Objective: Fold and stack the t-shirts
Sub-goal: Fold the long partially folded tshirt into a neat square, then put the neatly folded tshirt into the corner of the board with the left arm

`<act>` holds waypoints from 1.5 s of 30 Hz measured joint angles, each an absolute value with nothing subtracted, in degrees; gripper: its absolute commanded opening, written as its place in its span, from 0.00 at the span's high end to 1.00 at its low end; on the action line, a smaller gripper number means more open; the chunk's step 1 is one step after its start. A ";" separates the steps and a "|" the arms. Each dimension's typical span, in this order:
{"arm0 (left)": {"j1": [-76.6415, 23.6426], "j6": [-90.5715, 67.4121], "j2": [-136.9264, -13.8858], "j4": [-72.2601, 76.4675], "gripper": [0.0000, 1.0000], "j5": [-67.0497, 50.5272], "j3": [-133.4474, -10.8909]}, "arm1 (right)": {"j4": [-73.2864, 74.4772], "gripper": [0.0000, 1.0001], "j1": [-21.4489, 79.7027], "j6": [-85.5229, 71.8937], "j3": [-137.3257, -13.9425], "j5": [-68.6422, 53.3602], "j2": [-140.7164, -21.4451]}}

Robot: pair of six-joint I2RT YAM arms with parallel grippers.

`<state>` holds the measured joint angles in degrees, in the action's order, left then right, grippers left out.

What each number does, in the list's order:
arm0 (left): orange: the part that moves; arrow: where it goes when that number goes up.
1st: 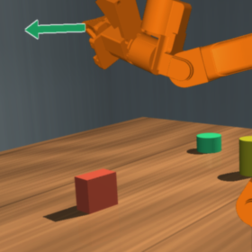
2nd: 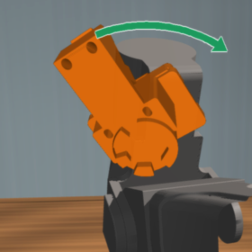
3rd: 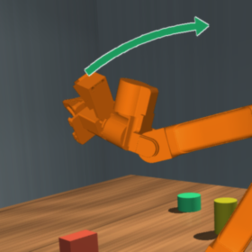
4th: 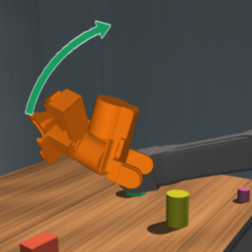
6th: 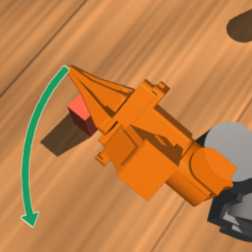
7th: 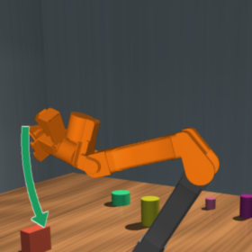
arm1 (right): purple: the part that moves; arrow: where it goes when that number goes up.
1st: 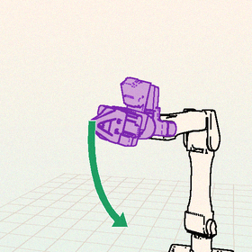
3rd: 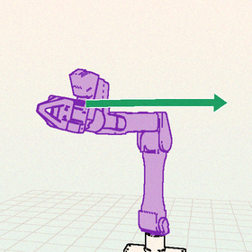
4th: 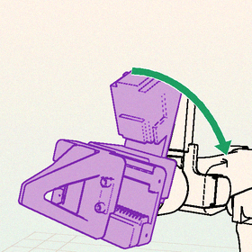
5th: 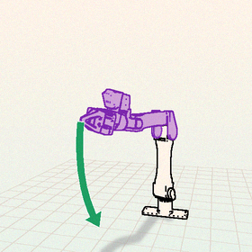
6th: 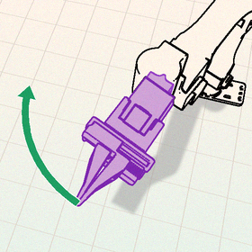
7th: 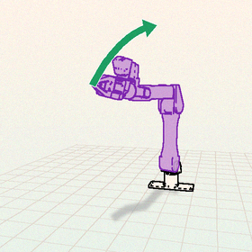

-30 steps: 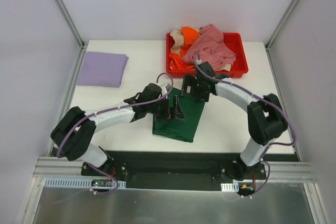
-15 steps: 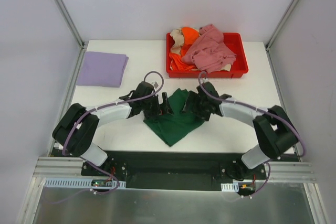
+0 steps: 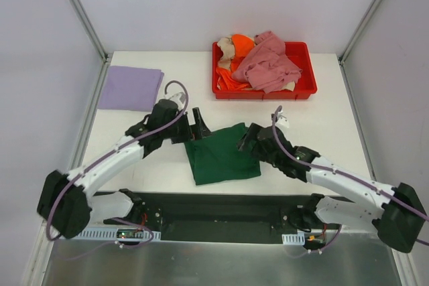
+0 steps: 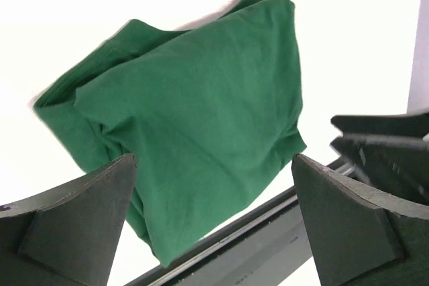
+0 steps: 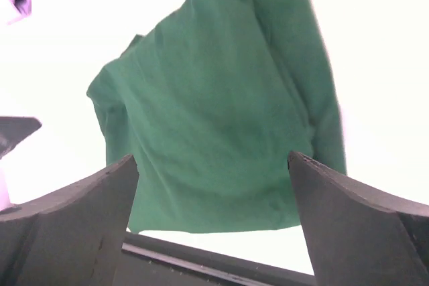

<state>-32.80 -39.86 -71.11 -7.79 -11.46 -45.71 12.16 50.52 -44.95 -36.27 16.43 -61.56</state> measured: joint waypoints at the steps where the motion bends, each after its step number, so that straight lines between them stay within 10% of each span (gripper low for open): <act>1: -32.80 -39.97 -67.92 -8.62 0.01 -11.14 -44.86 | 12.86 0.04 50.52 -43.97 -36.56 18.44 -59.88; 7: -32.80 -43.46 -57.67 -12.82 0.01 -8.64 -37.34 | 19.11 0.04 50.46 -42.24 -35.94 30.02 -48.69; 19: -32.80 -50.70 -74.61 -7.88 0.13 -7.84 -33.78 | 26.94 0.04 50.28 -46.37 -24.99 38.63 -27.62; 24: -33.78 -52.40 -80.49 -1.58 0.39 -10.26 -35.64 | 29.93 0.04 50.22 -47.94 -24.99 40.62 -28.18; 28: -36.07 -53.01 -85.23 0.51 0.84 -10.28 -38.02 | 30.96 0.04 50.22 -47.97 -25.04 41.34 -30.76; 31: -37.17 -51.92 -88.49 -0.73 1.00 -9.41 -40.21 | 31.64 0.04 50.22 -47.81 -25.08 41.80 -32.62; 45: -36.03 -25.85 -91.02 -18.41 1.00 21.71 -56.27 | 32.51 0.04 50.22 -40.05 -25.28 48.95 -33.21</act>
<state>-36.03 -25.85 -91.02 -18.41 21.71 -56.27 32.51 50.22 -40.05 -25.28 48.95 -33.21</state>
